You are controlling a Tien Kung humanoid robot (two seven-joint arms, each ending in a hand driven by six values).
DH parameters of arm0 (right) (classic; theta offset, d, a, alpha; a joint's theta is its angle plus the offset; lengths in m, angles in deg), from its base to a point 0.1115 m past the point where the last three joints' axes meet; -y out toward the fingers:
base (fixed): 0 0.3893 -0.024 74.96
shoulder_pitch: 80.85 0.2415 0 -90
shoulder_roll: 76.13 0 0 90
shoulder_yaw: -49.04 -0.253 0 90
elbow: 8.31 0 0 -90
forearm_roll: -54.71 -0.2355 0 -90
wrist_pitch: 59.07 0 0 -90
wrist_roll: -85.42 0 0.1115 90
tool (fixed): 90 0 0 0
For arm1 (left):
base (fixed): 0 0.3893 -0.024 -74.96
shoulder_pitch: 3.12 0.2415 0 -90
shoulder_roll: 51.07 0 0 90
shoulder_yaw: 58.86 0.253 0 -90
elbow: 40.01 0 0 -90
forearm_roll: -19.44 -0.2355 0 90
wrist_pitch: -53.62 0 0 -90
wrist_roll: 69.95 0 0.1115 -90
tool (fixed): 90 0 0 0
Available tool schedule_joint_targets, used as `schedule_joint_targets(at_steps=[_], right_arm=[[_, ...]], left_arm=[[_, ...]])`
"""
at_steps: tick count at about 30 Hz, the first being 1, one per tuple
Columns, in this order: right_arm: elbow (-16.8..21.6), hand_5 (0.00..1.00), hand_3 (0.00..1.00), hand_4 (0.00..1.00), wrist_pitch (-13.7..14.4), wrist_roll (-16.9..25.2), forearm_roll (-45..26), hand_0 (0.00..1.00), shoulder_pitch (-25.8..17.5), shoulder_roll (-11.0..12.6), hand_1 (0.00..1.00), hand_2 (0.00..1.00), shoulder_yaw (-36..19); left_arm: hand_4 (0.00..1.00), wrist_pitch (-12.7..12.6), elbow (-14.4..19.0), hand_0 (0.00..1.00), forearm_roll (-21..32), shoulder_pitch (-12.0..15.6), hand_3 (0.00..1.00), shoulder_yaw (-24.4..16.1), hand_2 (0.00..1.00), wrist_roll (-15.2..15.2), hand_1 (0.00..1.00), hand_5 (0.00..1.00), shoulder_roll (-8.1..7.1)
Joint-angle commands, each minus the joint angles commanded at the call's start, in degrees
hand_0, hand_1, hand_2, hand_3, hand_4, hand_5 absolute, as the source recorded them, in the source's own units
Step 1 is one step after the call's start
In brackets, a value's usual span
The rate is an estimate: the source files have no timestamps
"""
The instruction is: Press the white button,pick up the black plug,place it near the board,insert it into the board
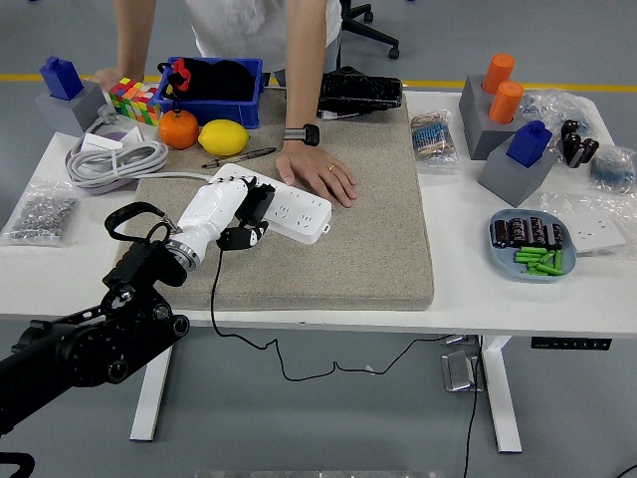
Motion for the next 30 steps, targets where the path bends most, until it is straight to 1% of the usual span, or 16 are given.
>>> schedule_joint_targets(at_steps=[9,18,29,30], right_arm=[[0.0,0.343,0.584,0.641,0.0,0.0,0.0,0.702,0.0,-0.1,0.613,0.582,0.0],[0.0,0.341,0.585,0.641,0.0,0.0,0.0,0.701,0.1,-0.1,0.613,0.581,-0.1],[0.0,0.341,0.586,0.641,0.0,0.0,0.0,0.701,0.2,-0.1,0.612,0.581,0.0],[0.1,0.341,0.585,0.641,0.0,0.0,-0.1,0.701,0.2,-0.1,0.612,0.581,0.1]], left_arm=[[0.689,0.2,-0.9,0.847,0.2,-0.7,0.744,0.2,0.758,-0.1,0.820,0.002,0.86],[0.691,0.2,-1.5,0.846,0.7,-0.9,0.739,0.5,0.758,0.0,0.821,0.002,1.00],[0.701,0.2,-3.5,0.847,2.2,-1.4,0.742,1.0,0.758,0.5,0.821,0.002,1.87],[0.714,0.2,-3.6,0.848,2.4,-1.4,0.749,1.0,0.759,0.5,0.822,0.002,1.96]])
